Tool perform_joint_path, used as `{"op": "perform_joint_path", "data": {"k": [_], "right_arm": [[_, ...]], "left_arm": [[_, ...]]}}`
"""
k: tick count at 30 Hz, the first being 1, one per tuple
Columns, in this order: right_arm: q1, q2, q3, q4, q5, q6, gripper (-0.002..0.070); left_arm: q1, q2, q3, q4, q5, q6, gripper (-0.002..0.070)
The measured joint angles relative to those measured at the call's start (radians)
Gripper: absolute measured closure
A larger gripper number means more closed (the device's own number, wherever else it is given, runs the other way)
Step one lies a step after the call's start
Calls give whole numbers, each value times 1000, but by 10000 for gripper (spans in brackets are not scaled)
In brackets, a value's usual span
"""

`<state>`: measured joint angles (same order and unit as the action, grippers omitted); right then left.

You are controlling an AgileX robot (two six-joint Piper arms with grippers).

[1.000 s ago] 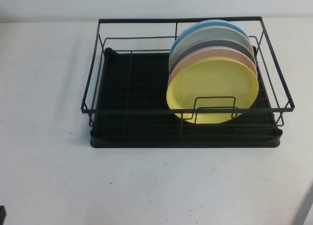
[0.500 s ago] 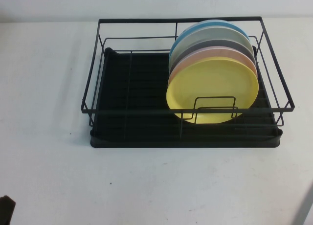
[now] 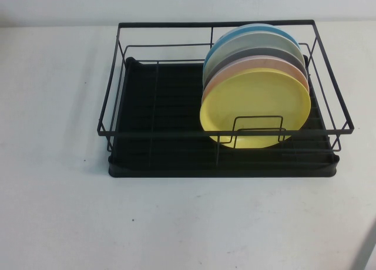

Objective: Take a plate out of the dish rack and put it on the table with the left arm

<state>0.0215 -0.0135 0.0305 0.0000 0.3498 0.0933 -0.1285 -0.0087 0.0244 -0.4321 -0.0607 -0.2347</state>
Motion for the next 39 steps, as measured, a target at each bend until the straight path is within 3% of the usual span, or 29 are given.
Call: {"op": "perform_joint_path", "data": {"k": [4,10,14,21,28,33,37,39], "right_arm": [[0,0,0,0,0,0,696],[0,0,0,0,0,0,696],[0,0,0,0,0,0,696],[0,0,0,0,0,0,697],[0,0,0,0,0,0,697],[0,0,0,0,0,0,696],[0,0,0,0,0,0,696],[0,0,0,0,0,0,696]], "left_arm": [[0,0,0,-4,12,-40,678],[0,90,-218,100,437,64,678],[0,272,-481,133,695,283,678],[0,620,-885,110,1034,801,678],[0,975,-1164,-53,1120,1103,678],[-30,1252,-1355,-88,1153,1135,678],[-113,1458,-1543,-83,1181,1137,669],[-158,1551,-1633,-59,1183,1138,631]]}}
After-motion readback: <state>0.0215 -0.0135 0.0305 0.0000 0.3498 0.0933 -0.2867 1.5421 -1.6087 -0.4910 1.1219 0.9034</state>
